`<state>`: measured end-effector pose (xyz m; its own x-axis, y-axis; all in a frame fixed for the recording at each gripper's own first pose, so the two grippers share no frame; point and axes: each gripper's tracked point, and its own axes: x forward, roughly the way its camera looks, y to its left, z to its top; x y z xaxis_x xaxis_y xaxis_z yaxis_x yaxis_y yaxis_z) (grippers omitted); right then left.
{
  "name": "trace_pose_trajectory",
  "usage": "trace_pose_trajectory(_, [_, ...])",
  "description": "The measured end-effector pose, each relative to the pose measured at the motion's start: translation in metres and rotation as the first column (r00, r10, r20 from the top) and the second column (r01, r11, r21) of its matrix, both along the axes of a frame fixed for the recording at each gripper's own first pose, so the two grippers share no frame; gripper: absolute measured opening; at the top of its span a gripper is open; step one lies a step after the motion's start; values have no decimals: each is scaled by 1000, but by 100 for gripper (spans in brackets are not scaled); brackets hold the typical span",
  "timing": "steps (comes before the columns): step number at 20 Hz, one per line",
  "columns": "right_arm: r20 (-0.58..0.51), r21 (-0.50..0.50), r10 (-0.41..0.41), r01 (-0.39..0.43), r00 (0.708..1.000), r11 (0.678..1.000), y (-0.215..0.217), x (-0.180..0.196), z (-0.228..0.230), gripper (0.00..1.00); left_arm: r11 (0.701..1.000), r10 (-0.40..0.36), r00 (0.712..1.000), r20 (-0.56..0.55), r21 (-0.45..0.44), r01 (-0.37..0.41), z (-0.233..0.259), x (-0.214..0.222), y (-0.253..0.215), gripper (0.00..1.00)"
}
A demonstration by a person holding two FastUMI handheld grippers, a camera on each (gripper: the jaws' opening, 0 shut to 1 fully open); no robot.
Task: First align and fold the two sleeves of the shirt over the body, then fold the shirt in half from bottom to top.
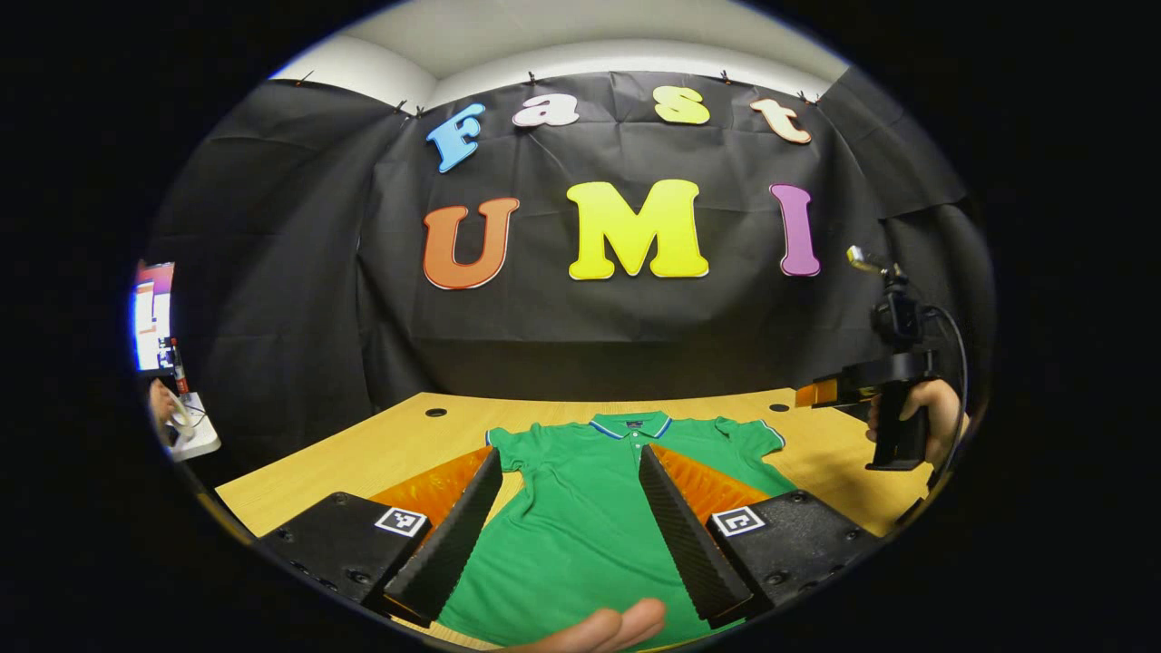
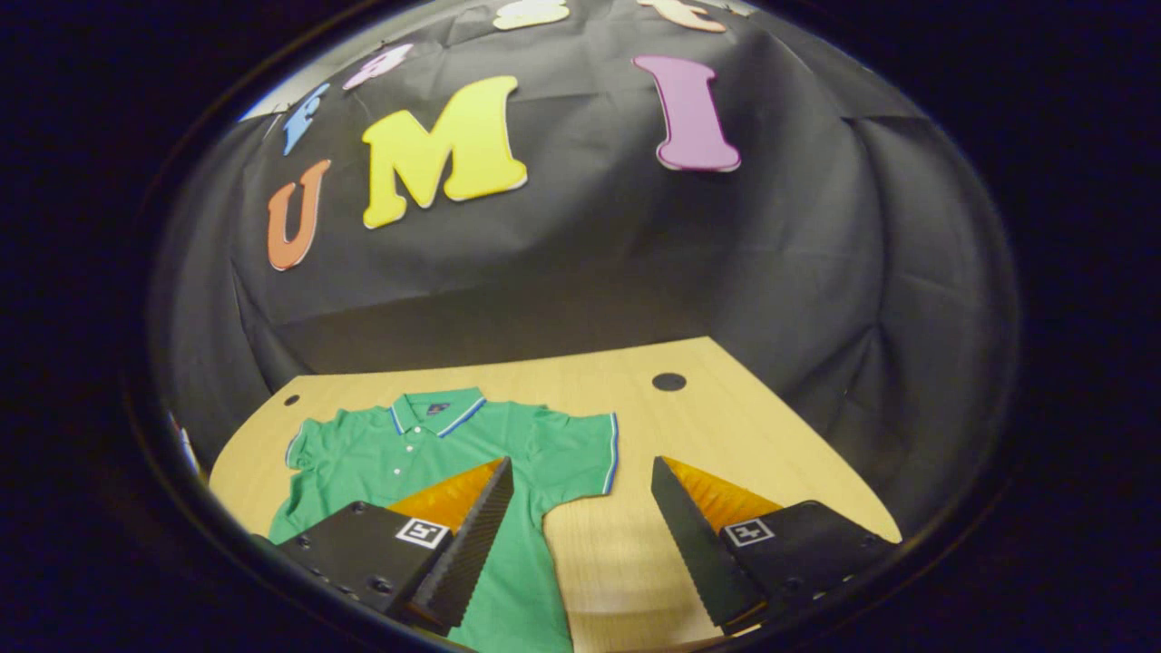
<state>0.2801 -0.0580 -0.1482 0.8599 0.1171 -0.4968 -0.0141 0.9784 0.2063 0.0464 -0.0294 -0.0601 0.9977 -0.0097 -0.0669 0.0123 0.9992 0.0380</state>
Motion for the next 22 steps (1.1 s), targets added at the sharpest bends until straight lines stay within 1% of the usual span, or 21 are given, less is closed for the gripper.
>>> trace_pose_trajectory(1, [-45,13,2,-2,999,1000,0,14,-15,93,1000,1,1000,3,-5,-1,-1,4,0,98])
trace_pose_trajectory(2, [-82,31,23,-20,996,999,3,26,-31,93,1000,1,1000,12,-13,0,-3,6,0,98])
trace_pose_trajectory(5, [-177,121,65,-43,982,992,7,60,-62,93,999,7,1000,5,-36,-7,-12,15,1,98])
trace_pose_trajectory(7, [-231,165,61,-23,971,986,5,81,-77,93,998,13,1000,-10,-54,-14,-18,18,2,98])
trace_pose_trajectory(9, [-303,221,62,6,951,975,5,89,-92,93,998,-3,1000,-20,-63,2,-21,21,-4,98])
trace_pose_trajectory(10, [-328,246,70,14,942,969,6,90,-99,88,998,-8,1000,-21,-61,7,-24,21,-5,98])
trace_pose_trajectory(11, [-334,270,66,29,940,962,6,95,-101,87,998,-9,1000,-21,-55,8,-25,23,-5,98])
trace_pose_trajectory(13, [-340,302,72,36,938,953,9,99,-103,65,999,-6,1000,-18,-39,6,-27,24,-6,98])
trace_pose_trajectory(15, [-358,342,86,45,930,939,14,96,-100,66,999,-12,1000,-17,-31,12,-29,27,-9,98])
trace_pose_trajectory(16, [-374,342,79,58,924,938,17,97,-105,64,999,-16,1000,-22,-29,16,-33,28,-10,98])
trace_pose_trajectory(17, [-384,331,71,65,921,941,21,103,-115,47,999,-19,999,-25,-29,19,-34,29,-12,98])
trace_pose_trajectory(18, [-383,321,73,59,921,945,20,100,-111,31,999,-21,999,-31,-28,20,-37,30,-13,98])
trace_pose_trajectory(20, [-383,279,79,34,920,960,24,99,-111,15,1000,-12,999,-33,-21,12,-39,31,-11,98])
trace_pose_trajectory(21, [-382,230,76,15,921,973,25,99,-114,7,1000,-5,999,-36,-18,5,-39,31,-9,98])
trace_pose_trajectory(22, [-379,198,64,13,923,980,25,101,-111,1,1000,-1,999,-36,-18,0,-40,31,-7,98])
